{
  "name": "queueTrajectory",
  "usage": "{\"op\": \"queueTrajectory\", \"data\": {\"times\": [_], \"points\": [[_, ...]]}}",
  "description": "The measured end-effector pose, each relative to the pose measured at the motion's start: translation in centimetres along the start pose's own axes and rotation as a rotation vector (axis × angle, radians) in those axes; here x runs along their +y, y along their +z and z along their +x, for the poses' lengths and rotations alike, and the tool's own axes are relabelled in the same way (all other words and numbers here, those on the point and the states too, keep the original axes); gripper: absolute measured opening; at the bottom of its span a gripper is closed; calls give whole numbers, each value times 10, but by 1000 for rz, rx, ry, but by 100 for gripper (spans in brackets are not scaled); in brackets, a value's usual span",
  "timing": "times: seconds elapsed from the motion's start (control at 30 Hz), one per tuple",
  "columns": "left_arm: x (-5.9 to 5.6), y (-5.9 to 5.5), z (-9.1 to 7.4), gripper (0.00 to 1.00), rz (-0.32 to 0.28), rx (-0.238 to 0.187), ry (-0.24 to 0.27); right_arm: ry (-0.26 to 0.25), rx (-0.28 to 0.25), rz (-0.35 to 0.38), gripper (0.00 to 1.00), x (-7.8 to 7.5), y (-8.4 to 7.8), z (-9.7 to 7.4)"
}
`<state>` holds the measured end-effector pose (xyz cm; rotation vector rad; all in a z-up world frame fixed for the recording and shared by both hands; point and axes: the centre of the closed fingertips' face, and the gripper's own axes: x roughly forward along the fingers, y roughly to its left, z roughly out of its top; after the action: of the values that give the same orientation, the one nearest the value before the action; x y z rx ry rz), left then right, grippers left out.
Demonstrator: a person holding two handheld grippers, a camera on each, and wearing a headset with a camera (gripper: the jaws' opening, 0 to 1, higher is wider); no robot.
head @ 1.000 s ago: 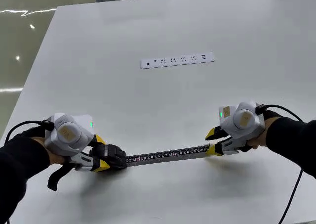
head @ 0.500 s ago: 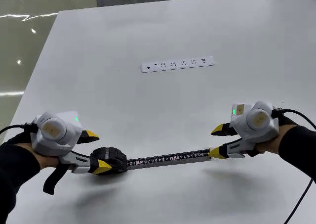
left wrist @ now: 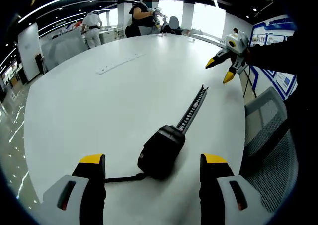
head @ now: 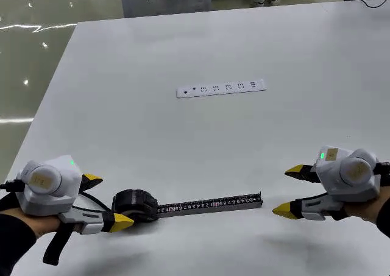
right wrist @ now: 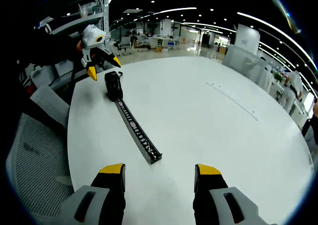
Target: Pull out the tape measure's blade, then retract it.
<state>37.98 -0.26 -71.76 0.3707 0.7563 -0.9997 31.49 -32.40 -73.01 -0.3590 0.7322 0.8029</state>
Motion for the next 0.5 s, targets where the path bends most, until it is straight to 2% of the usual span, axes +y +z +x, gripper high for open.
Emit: {"op": "queueTrajectory", "data": {"times": [0.13, 0.2, 0.3, 0.33, 0.37, 0.4, 0.43, 0.5], "points": [[2, -6, -6, 79, -24, -25, 37, -42, -11, 12, 57, 3, -6, -11], [5, -8, -10, 84, -64, -43, 61, -73, -18, 8, 62, 2, -9, -17], [8, -12, -16, 90, -104, -65, 94, -93, -34, 33, 66, 5, -14, -23], [7, -15, -17, 90, -109, -64, 92, -89, -31, 50, 66, 7, -17, -24], [3, -22, -19, 87, -141, -47, 73, -87, -25, 65, 66, 11, -21, -26], [3, -24, -20, 86, -140, -47, 75, -95, -22, 63, 69, 12, -24, -27], [4, -26, -21, 88, -126, -54, 92, -104, -21, 66, 72, 13, -26, -28], [5, -30, -23, 90, -138, -56, 98, -107, -23, 87, 74, 15, -30, -31]]}}
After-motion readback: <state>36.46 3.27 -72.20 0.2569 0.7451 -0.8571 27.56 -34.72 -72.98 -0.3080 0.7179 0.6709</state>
